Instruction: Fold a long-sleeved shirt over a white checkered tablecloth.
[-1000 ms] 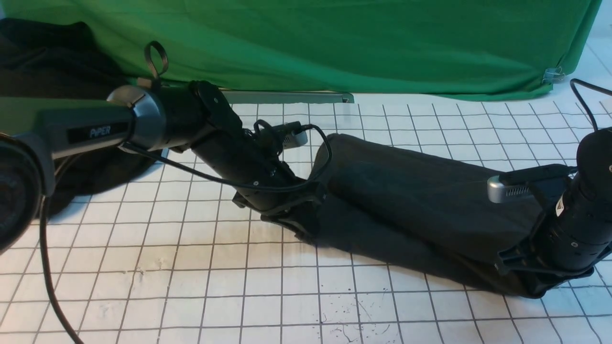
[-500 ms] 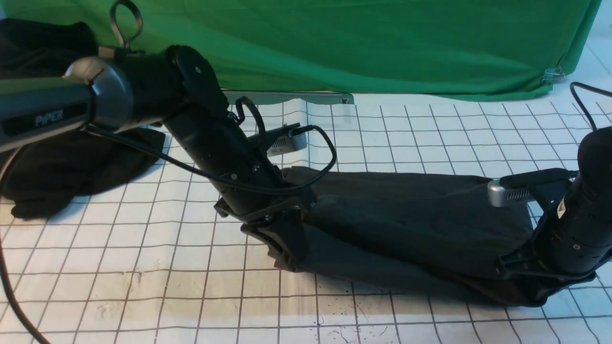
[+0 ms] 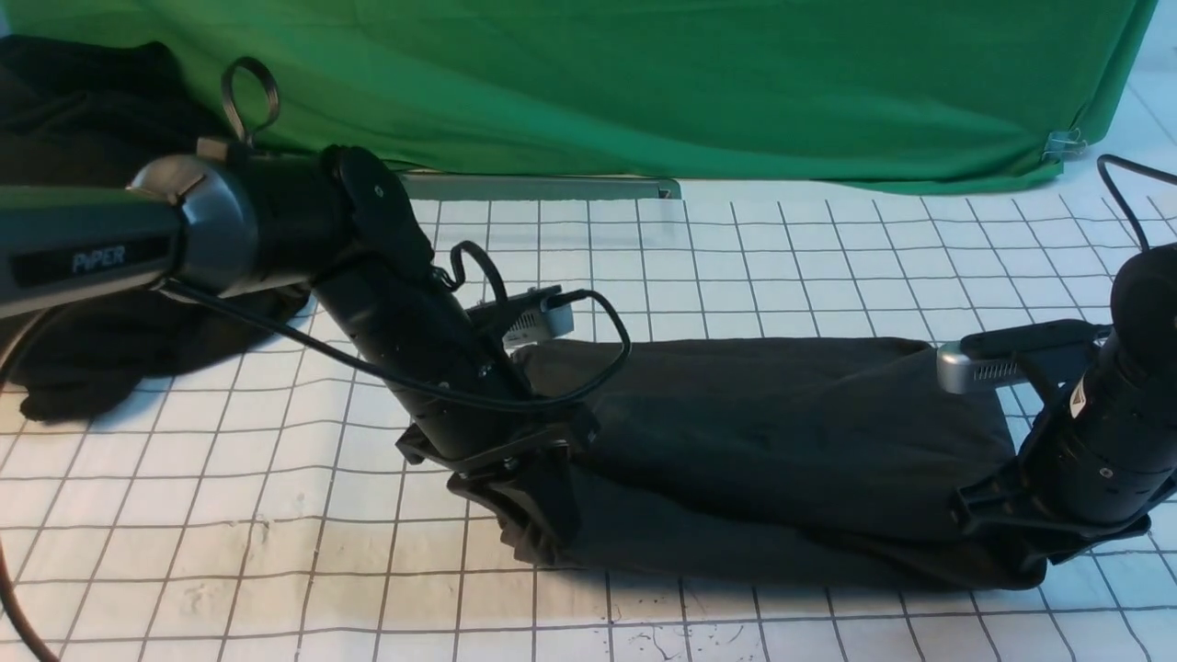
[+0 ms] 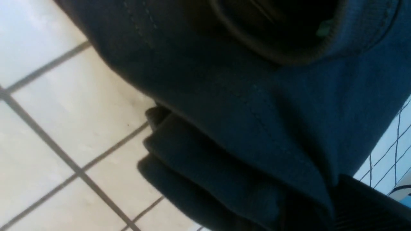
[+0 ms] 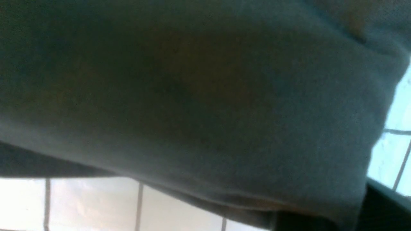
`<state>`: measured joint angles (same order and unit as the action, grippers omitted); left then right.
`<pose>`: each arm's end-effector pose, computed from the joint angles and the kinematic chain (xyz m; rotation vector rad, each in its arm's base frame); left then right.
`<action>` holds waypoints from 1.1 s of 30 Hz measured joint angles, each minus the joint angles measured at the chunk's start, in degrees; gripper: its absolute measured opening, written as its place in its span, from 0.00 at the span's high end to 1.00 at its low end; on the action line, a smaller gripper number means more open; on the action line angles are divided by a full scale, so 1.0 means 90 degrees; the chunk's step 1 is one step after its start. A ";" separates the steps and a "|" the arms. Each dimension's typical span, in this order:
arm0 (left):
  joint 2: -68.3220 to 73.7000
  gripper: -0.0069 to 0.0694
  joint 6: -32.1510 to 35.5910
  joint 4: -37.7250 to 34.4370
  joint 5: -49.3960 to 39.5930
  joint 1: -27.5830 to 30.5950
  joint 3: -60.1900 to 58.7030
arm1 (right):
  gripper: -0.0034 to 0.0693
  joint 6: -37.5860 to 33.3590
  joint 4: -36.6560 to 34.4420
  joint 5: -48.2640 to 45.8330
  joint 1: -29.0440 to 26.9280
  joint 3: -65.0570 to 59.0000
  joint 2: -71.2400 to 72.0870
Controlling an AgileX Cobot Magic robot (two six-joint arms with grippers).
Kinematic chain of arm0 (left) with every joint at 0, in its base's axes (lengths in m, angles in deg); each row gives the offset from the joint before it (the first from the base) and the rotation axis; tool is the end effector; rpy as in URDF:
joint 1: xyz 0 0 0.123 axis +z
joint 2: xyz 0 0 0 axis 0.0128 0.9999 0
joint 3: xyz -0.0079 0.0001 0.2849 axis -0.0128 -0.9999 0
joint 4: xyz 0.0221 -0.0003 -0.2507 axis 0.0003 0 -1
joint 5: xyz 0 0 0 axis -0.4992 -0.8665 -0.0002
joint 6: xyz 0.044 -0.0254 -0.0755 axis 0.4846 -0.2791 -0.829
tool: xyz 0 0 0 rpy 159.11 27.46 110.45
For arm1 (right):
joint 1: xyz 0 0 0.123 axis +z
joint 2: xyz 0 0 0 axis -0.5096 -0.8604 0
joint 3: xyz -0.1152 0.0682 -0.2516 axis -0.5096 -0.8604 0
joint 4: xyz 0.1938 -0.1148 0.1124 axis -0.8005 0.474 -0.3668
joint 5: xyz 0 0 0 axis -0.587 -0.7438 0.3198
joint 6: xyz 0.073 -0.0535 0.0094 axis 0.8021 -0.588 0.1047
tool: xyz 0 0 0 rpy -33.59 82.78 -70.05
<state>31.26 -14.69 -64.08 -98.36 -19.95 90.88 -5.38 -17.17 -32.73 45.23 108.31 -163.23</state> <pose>0.3280 -0.1741 0.1850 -0.6044 -2.8870 0.8088 0.2803 0.0693 0.1926 -0.1836 3.0005 -0.0197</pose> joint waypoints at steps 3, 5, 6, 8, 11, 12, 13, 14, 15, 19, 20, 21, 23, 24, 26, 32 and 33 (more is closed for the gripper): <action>0.0000 0.57 0.0000 0.0026 -0.0233 0.0000 0.0007 | 0.39 0.0003 0.0006 0.0029 0.0000 0.0030 0.0000; 0.0000 0.50 -0.0006 0.0049 -0.0394 0.0000 0.0047 | 0.32 -0.0003 0.0006 -0.0060 0.0000 0.0117 0.0000; -0.0017 0.43 -0.0038 0.0075 -0.0504 0.0000 0.0158 | 0.26 -0.0036 0.0006 -0.0304 0.0000 0.0341 0.0000; -0.0106 0.34 -0.0107 0.0081 -0.0523 0.0000 0.0313 | 0.23 -0.0209 0.0006 -0.0696 0.0000 0.0744 0.0000; -0.0306 0.28 -0.0170 0.0098 -0.0528 0.0000 0.0565 | 0.23 -0.0483 0.0006 -0.1310 0.0000 0.1209 0.0000; -0.0464 0.27 -0.0170 0.0147 -0.0528 0.0000 0.0693 | 0.25 -0.0647 0.0006 -0.1643 0.0000 0.1461 0.0000; -0.0489 0.27 -0.0176 0.0164 -0.0528 0.0000 0.0716 | 0.26 -0.0703 0.0006 -0.1741 0.0000 0.1544 0.0000; -0.0703 0.27 -0.0184 0.0288 -0.0524 0.0000 0.0889 | 0.30 -0.0843 0.0006 -0.1964 0.0000 0.1777 0.0017; -0.0813 0.27 -0.0190 0.0384 -0.0524 0.0000 0.0976 | 0.33 -0.0891 0.0006 -0.2032 0.0000 0.1875 0.0043; -0.1414 0.33 -0.0387 0.1116 -0.0535 0.0000 0.1301 | 0.64 -0.1147 -0.0078 -0.2185 0.0000 0.2025 0.0539; -0.1439 0.33 -0.0402 0.1186 -0.0535 0.0000 0.1310 | 0.67 -0.1159 -0.0078 -0.2185 0.0000 0.2025 0.0611; -0.1540 0.36 -0.0415 0.1289 -0.0535 0.0000 0.1316 | 0.72 -0.1167 -0.0084 -0.2193 0.0000 0.2027 0.0733; -0.1770 0.43 -0.0450 0.1565 -0.0558 0.0007 0.1323 | 0.88 -0.1175 -0.0092 -0.2206 0.0000 0.2032 0.1278; -0.1849 0.49 -0.0468 0.1628 -0.0564 0.0007 0.1330 | 0.91 -0.1175 -0.0093 -0.2214 0.0000 0.2032 0.1637; -0.1953 0.58 -0.0480 0.1671 -0.0564 0.0007 0.1344 | 0.94 -0.1175 -0.0099 -0.2218 0.0000 0.2032 0.2273; -0.1990 0.87 -0.0480 0.1677 -0.0558 0.0007 0.1347 | 0.94 -0.1157 -0.0019 -0.2224 0.0000 0.2034 0.4093; -0.1990 0.89 -0.0480 0.1677 -0.0523 0.0007 0.1347 | 0.94 -0.1157 0.0029 -0.2193 0.0000 0.2034 0.4407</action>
<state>13.35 -19.02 -48.98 -103.07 -19.89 103.00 -15.80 -16.91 -52.47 45.23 126.62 -123.56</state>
